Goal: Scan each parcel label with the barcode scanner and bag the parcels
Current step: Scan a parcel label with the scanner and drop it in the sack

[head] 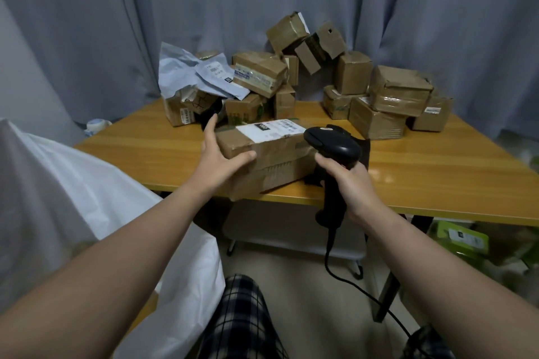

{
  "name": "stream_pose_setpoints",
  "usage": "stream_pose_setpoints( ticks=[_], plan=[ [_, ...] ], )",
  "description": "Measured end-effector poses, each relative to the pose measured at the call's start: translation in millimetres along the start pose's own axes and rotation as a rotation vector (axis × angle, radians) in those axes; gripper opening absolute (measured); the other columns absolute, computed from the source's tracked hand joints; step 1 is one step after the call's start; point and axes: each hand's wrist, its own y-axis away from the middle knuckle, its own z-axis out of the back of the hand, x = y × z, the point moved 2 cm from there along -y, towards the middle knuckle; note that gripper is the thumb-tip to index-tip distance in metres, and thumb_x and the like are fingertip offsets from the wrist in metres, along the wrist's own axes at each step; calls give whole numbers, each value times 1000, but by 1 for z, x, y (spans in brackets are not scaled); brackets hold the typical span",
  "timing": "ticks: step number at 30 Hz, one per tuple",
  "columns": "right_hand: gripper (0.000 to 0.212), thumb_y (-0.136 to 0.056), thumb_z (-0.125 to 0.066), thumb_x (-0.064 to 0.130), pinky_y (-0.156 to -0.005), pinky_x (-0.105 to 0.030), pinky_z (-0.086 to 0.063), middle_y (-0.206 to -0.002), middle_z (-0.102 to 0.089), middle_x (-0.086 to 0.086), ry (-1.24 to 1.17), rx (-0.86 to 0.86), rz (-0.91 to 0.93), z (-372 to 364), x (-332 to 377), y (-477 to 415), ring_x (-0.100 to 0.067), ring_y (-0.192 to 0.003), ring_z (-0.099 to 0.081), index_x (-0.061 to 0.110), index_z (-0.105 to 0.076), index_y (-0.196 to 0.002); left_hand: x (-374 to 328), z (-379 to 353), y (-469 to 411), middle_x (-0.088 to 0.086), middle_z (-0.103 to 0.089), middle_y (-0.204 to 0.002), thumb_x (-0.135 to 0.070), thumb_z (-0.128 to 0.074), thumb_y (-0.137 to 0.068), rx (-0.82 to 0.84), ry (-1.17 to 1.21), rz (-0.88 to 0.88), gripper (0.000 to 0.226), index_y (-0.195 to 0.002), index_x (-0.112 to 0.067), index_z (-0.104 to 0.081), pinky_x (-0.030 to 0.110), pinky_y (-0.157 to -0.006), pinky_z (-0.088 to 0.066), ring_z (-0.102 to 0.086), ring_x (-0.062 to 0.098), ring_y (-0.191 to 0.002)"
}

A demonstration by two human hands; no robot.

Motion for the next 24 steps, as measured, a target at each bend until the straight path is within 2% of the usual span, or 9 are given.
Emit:
stream_pose_setpoints(
  ticks=[2, 4, 6, 9, 11, 14, 18, 21, 24],
  plan=[
    [27, -86, -72, 25, -107, -42, -42, -117, -63, 6, 19, 7, 16, -3, -2, -1, -18, -119, -54, 34, -59, -107, 0, 3, 0, 7, -39, -141, -56, -78, -55, 36, -57, -49, 85, -124, -63, -30, 47, -105, -44, -45, 24, -127],
    [27, -86, -71, 24, -103, -36, -43, -115, -64, 6, 67, -1, 51, -5, 0, -2, -19, -119, -54, 31, -60, -109, -2, 4, -1, 7, -42, -134, -42, -80, -62, 27, -136, -120, 67, -116, -52, -41, 37, -103, -44, -46, 20, -120],
    [24, -86, -71, 25, -106, -41, -43, -115, -65, 5, 81, -26, 73, -6, 3, -5, -20, -117, -55, 33, -61, -106, -6, 4, -1, 8, -40, -132, -27, -83, -70, -96, -320, -202, 63, -121, -32, -45, 30, -100, -38, -42, 21, -120],
    [19, -86, -71, 26, -108, -48, -41, -111, -65, 8, -6, 5, 6, -13, 5, -9, -19, -116, -56, 36, -63, -99, -11, -5, 6, 5, -37, -125, -43, -79, -72, -153, -491, -260, 66, -122, -18, -43, 30, -99, -37, -38, 17, -116],
    [19, -86, -71, 26, -107, -49, -43, -110, -67, 6, -62, 50, -72, -22, 5, -12, -16, -113, -57, 30, -66, -104, -15, -15, 11, 1, -40, -110, -52, -62, -85, -67, -429, -234, 46, -108, -16, -45, 20, -83, -38, -41, 12, -102],
    [27, -87, -70, 24, -99, -49, -50, -111, -66, 0, -164, 62, -197, -30, 4, -13, -19, -113, -60, 19, -66, -113, -22, -22, 3, 0, -44, -82, -45, -44, -98, -105, -237, -113, 32, -85, -15, -41, 27, -60, -33, -45, 17, -79],
    [36, -85, -72, 25, -78, -39, -58, -105, -72, -6, -232, 53, -216, -32, 3, -12, -28, -105, -67, 13, -66, -118, -24, -29, -2, 1, -58, -105, -39, -62, -91, 99, 24, 214, 45, -124, -16, -43, 31, -82, -44, -57, 19, -97],
    [34, -85, -71, 20, -80, -41, -58, -106, -74, -11, -277, 93, -109, -33, 12, -9, -30, -99, -70, 12, -66, -118, -31, -37, 2, 4, -65, -114, -26, -64, -92, 205, 177, 169, 44, -133, -16, -51, 28, -82, -51, -64, 17, -97],
    [26, -87, -68, 11, -77, -36, -58, -105, -74, -7, -327, 76, 35, -27, 26, -10, -22, -100, -70, 15, -66, -113, -26, -36, 4, 7, -63, -114, -17, -68, -88, 176, 337, 93, 49, -130, -33, -47, 37, -92, -51, -61, 21, -108]
  ],
)
